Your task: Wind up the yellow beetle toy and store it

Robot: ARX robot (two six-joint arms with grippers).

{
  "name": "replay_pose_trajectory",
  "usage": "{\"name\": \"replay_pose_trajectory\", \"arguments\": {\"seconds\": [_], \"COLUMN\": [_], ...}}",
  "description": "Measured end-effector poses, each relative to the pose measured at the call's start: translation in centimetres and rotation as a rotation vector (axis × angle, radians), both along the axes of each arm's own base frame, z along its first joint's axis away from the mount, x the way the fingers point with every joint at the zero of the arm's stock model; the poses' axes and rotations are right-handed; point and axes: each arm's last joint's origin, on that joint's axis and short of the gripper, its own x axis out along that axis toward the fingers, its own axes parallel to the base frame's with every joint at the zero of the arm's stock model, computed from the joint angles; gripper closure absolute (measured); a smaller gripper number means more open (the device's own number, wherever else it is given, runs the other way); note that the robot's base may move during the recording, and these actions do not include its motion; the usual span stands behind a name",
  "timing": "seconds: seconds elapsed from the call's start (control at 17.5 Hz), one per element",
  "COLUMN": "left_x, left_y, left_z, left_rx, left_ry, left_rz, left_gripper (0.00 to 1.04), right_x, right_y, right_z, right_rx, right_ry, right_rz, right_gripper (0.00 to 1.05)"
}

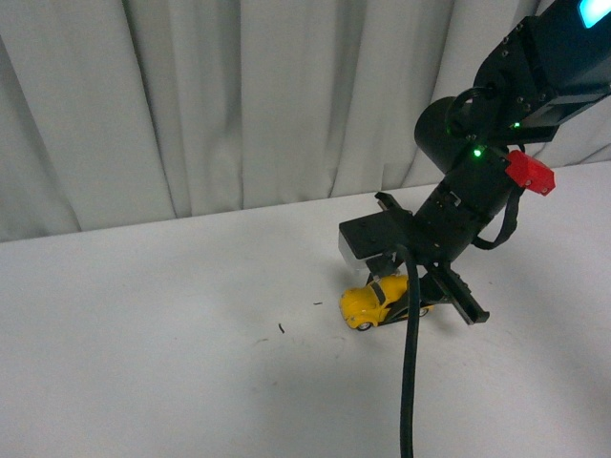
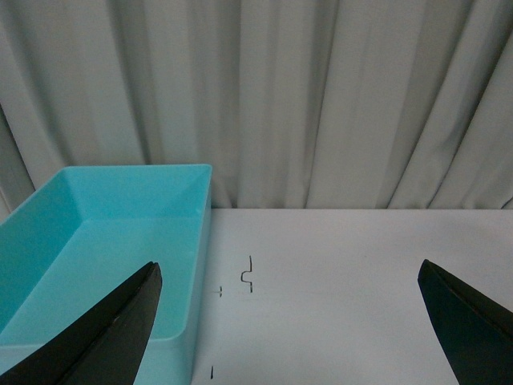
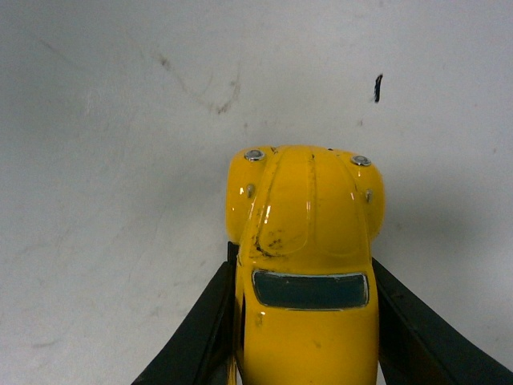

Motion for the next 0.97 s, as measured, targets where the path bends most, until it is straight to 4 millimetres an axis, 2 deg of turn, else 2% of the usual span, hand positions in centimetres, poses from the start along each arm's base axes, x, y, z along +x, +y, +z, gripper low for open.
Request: {"name": "replay_pose_trajectory", "arguments": {"seconds": [0.57,0.97], "left_x": [0.0,0.0], "left_y": [0.0,0.0], "left_z": [0.0,0.0], "left_rx": [0.000,0.000], "left_ry": [0.000,0.000], "left_rz": [0.000,0.000], "left_gripper": [0.07,0.07], "right_x": [-2.0,-2.7], "right_y": [-5.8,-6.9], "right_z": [0.0,-0.1], "right_rx": [0.006,0.009], "right_ry": [0.020,0.023], "right_rz": [-0.102,-0.132], "right_gripper": [0.63,0.63]}}
